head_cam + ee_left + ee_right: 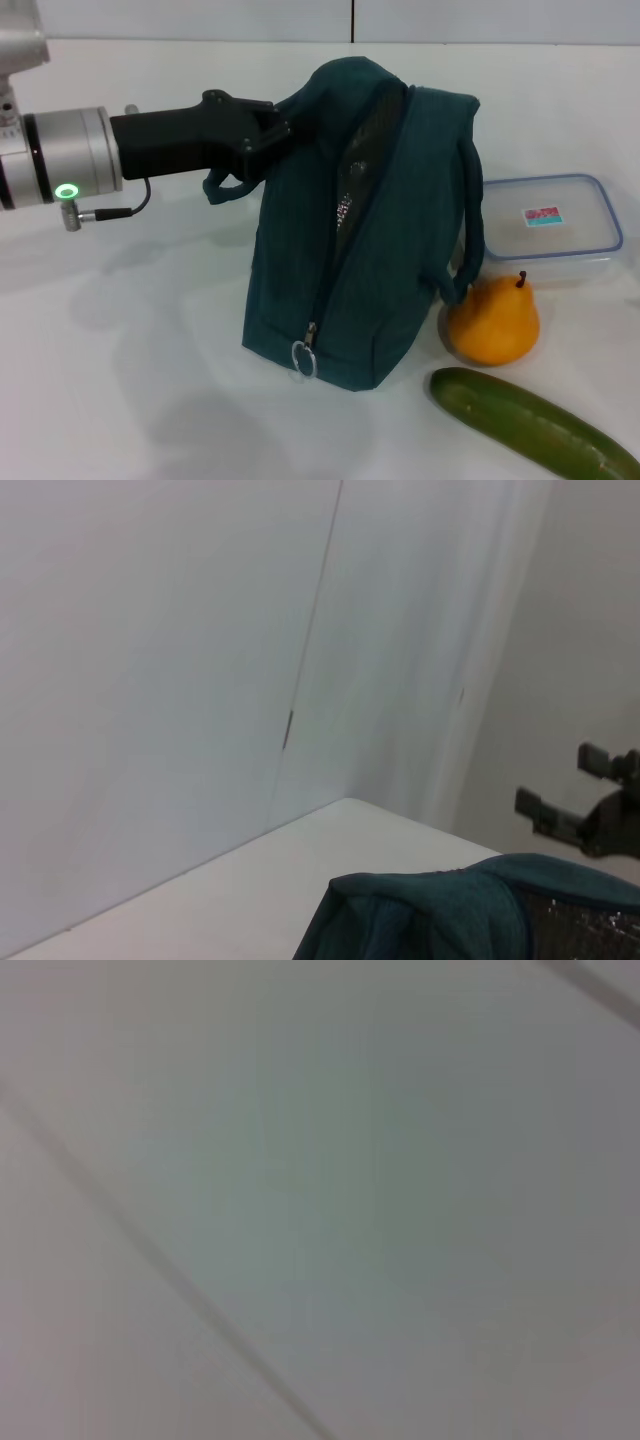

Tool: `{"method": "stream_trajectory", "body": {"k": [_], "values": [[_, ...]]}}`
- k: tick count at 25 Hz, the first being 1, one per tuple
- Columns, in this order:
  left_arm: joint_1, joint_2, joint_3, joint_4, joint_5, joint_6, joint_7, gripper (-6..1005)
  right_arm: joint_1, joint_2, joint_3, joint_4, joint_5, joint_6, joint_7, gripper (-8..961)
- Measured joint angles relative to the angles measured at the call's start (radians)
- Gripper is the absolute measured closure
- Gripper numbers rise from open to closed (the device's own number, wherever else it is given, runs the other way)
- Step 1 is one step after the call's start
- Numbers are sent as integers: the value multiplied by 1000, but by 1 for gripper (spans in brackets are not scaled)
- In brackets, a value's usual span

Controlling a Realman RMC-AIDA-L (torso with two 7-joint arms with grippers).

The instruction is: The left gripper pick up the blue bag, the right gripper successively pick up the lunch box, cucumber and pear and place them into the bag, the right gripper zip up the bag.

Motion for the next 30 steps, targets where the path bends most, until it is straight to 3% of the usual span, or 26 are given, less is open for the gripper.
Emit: {"method": "stream_trajectory", "body": {"k": [7, 16, 30], "values": [[-33, 1, 1, -27, 3, -21, 23, 928, 7, 9, -11, 42, -6, 166, 70, 84], [-52, 1, 2, -61, 6, -29, 66, 928, 10, 12, -12, 63, -35, 232, 137, 85], [-82, -3, 2, -81, 2, -30, 86, 928, 75, 11, -38, 50, -114, 305, 166, 85]]}}
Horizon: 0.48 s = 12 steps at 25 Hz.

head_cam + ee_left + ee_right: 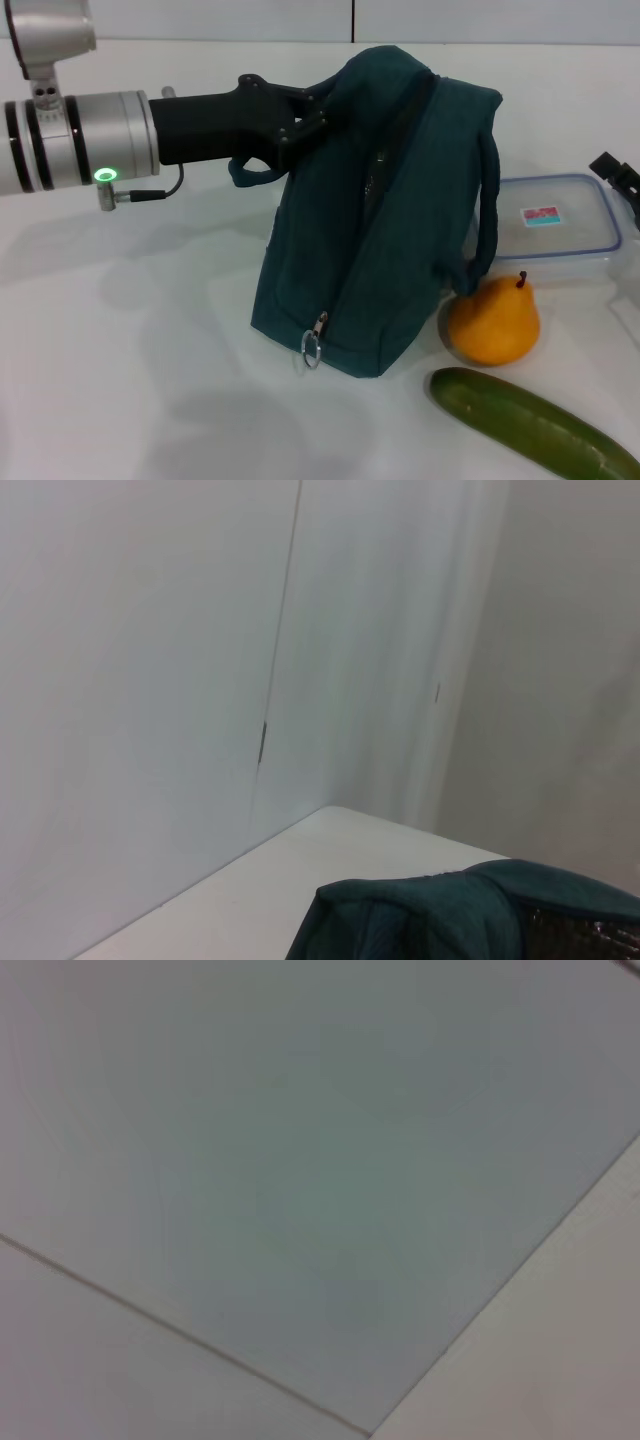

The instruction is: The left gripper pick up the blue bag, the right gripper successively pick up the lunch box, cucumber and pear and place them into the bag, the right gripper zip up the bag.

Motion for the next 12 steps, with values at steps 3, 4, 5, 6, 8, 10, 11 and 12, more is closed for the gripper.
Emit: {"method": "stream_trajectory", "body": {"k": [3, 4, 5, 6, 8, 10, 11, 12], "values": [[-10, -1, 0, -5, -2, 0, 0, 928, 5, 0, -9, -6, -9, -5, 8, 85], [-12, -1, 0, -6, -2, 0, 0, 928, 5, 0, -12, -9, -9, -6, 10, 85], [-15, -1, 0, -11, -2, 0, 2, 928, 6, 0, -18, -16, -9, -6, 14, 85], [-18, -1, 0, -17, -2, 0, 7, 927, 6, 0, -21, -22, -9, -6, 17, 85], [-23, -1, 0, -27, -2, 0, 18, 927, 6, 0, -24, -39, -9, -3, 23, 85], [-25, -1, 0, -31, -3, 0, 22, 927, 8, 0, -24, -56, -10, 0, 25, 85], [-26, -1, 0, -31, -3, 0, 23, 927, 10, 0, -24, -64, -10, 3, 28, 106], [-26, -1, 0, -31, -3, 0, 23, 927, 14, 0, -24, -71, -10, 8, 32, 127]]}}
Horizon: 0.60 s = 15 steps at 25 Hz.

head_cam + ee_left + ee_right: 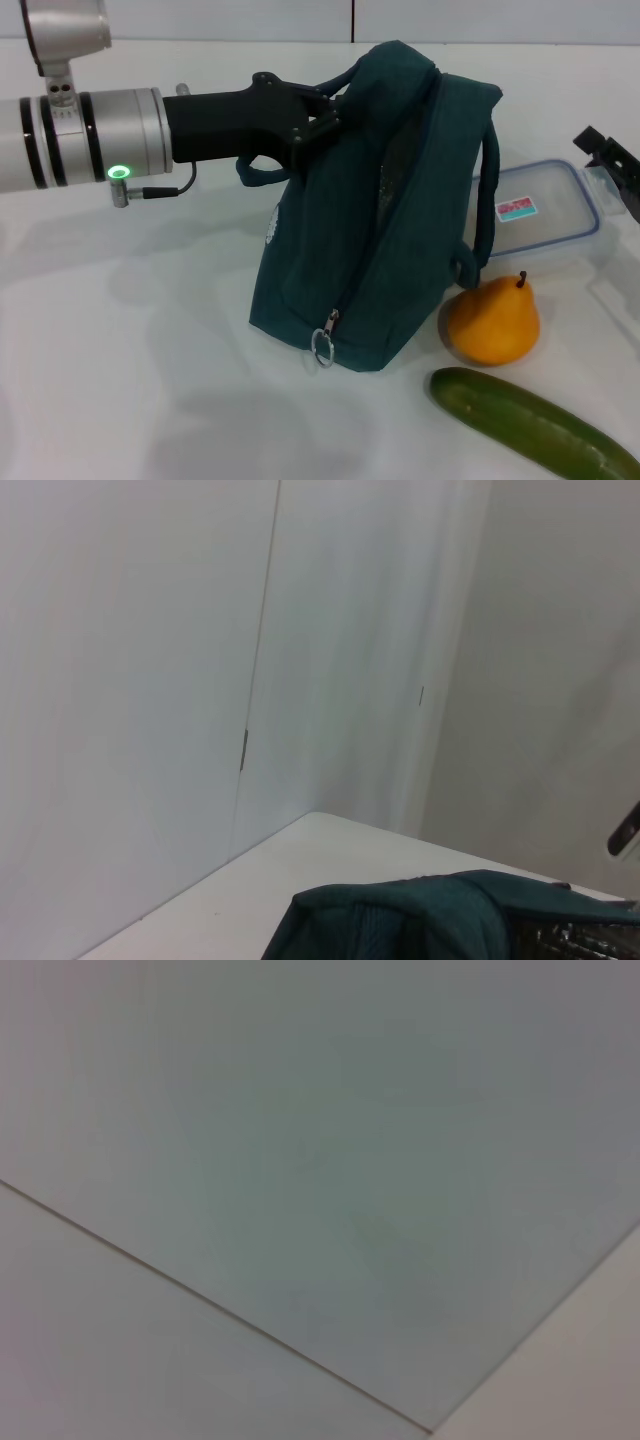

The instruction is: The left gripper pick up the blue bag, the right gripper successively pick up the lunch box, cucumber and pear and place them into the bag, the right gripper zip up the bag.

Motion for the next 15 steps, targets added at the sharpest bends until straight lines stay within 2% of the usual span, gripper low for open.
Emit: {"method": "stream_trajectory", "body": {"k": [3, 8, 15], "values": [[-1, 0, 0, -1, 0, 0, 0, 927, 18, 0, 0, -5, 0, 19, 4, 190], [-1, 0, 0, -2, -2, 0, 0, 927, 27, -4, 8, -7, 8, 48, 0, 203], [-4, 0, 0, -2, -2, -14, 0, 927, -15, -13, 36, -47, 18, 70, -8, 220]]}}
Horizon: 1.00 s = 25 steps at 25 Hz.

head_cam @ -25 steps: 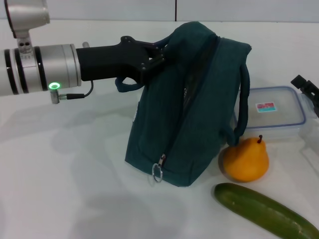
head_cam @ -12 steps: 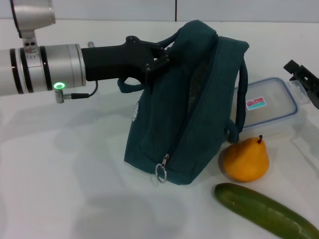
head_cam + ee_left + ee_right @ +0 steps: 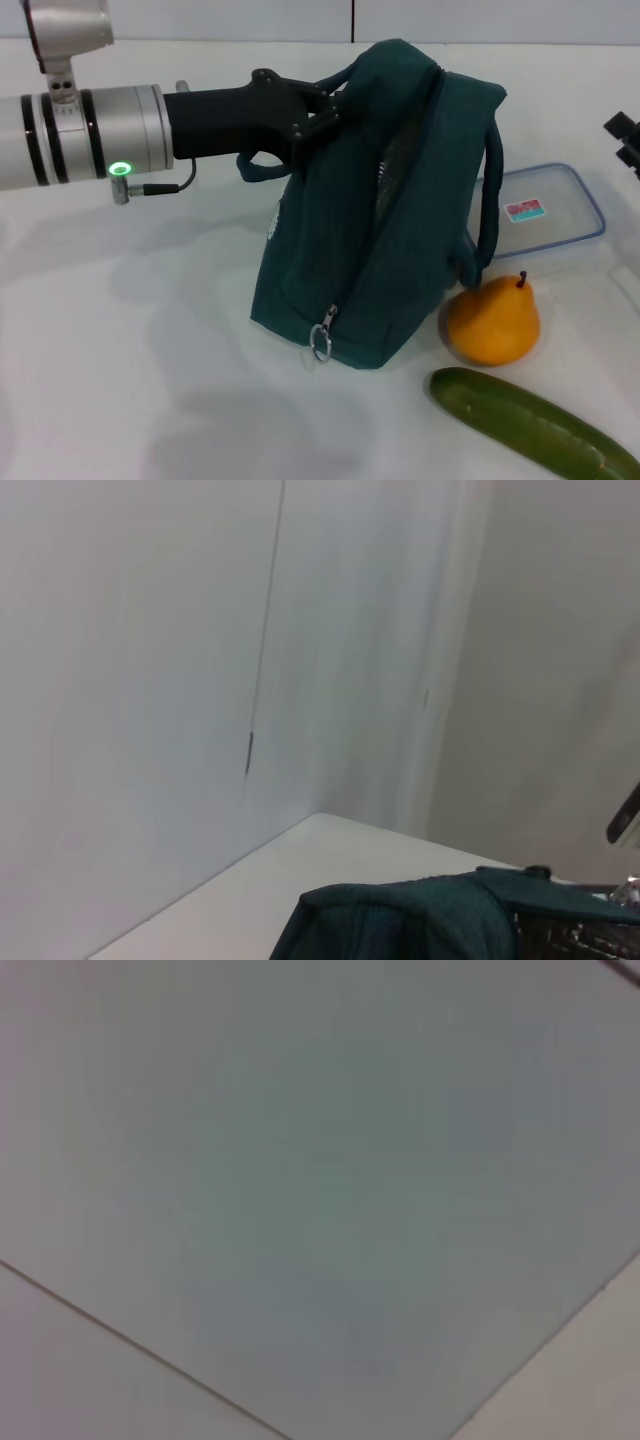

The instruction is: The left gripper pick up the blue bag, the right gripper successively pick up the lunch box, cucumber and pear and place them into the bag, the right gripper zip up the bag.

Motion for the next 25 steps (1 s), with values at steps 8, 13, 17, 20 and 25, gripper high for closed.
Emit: {"method": "stream_trajectory", "body": {"k": [8, 13, 17, 20, 25], "values": [[-9, 1, 0, 0, 4, -12, 1, 927, -32, 10, -8, 20, -6, 15, 4, 232], [-19, 2, 0, 5, 4, -12, 0, 927, -31, 12, -22, 30, -13, 22, 10, 239], [-20, 2, 4, 6, 6, -12, 2, 929, -28, 12, -59, 31, -13, 23, 30, 245], [-20, 2, 5, 6, 4, -12, 5, 928, -20, 13, -99, 27, -9, 24, 57, 249], [-20, 1, 11, 6, 3, -12, 6, 928, -19, 13, -115, 19, -8, 20, 93, 256]]}}
